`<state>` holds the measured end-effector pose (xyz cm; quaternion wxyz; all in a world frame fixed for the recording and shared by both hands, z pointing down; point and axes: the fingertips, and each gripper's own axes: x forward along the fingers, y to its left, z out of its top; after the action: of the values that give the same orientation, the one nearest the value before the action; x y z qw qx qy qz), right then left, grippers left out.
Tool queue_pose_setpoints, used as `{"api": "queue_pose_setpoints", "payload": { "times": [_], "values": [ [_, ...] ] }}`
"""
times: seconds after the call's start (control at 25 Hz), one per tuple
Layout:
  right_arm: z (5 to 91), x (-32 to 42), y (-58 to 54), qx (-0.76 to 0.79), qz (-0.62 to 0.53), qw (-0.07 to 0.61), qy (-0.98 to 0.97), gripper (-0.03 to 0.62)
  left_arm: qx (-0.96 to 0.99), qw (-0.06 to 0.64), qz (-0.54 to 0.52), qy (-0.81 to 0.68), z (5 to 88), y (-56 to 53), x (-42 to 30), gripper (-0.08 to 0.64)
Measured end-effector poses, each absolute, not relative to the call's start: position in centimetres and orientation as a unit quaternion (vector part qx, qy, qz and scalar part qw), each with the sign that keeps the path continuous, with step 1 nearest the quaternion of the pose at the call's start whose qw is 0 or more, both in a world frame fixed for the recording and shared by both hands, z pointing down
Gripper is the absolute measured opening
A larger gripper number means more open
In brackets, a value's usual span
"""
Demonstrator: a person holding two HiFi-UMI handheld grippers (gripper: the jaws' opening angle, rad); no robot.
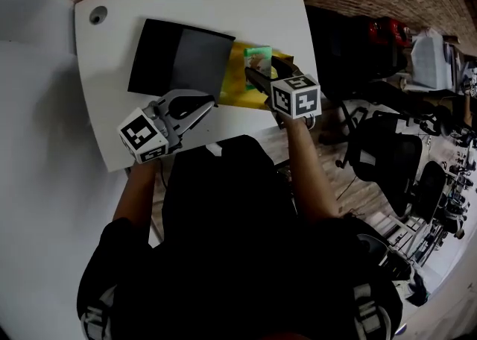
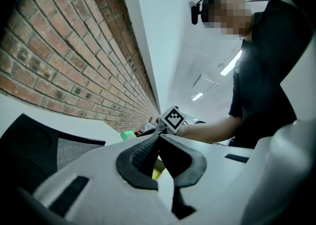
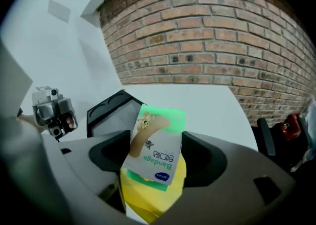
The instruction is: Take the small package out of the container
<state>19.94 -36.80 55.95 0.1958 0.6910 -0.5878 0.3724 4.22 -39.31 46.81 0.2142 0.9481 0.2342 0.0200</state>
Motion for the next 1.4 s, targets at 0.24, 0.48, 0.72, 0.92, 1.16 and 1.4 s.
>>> {"api": "queue_pose_setpoints", "payload": {
  "times": [0.24,0.48,0.72,0.92,1.16,1.4],
  "values": [
    [50.1,20.7,-37.0,0.703,0.323,0.141,-0.617,0.327,0.957,0.186,0.014,0.221,44.5,-40.0,5.3,0.015],
    [43.5,21.1,-34.9,0.706,0.274,0.045,-0.652,0.327,0.966,0.156,0.006,0.206,41.0,-39.0,5.6,0.015],
    [37.4,22.3,-30.8,0.703,0.211,-0.025,-0.678,0.327,0.973,0.132,0.005,0.187,37.8,-37.2,6.1,0.015],
    [33.5,21.9,-27.6,0.68,0.16,-0.066,-0.713,0.327,0.977,0.117,0.002,0.178,35.6,-35.6,6.4,0.015],
    [29.7,21.1,-23.3,0.659,0.096,-0.095,-0.74,0.327,0.977,0.09,-0.001,0.193,33.2,-32.3,7.1,0.015],
    [26.7,20.0,-19.6,0.634,0.042,-0.132,-0.761,0.325,0.977,0.085,-0.003,0.198,32.4,-29.3,7.4,0.015]
  ]
}}
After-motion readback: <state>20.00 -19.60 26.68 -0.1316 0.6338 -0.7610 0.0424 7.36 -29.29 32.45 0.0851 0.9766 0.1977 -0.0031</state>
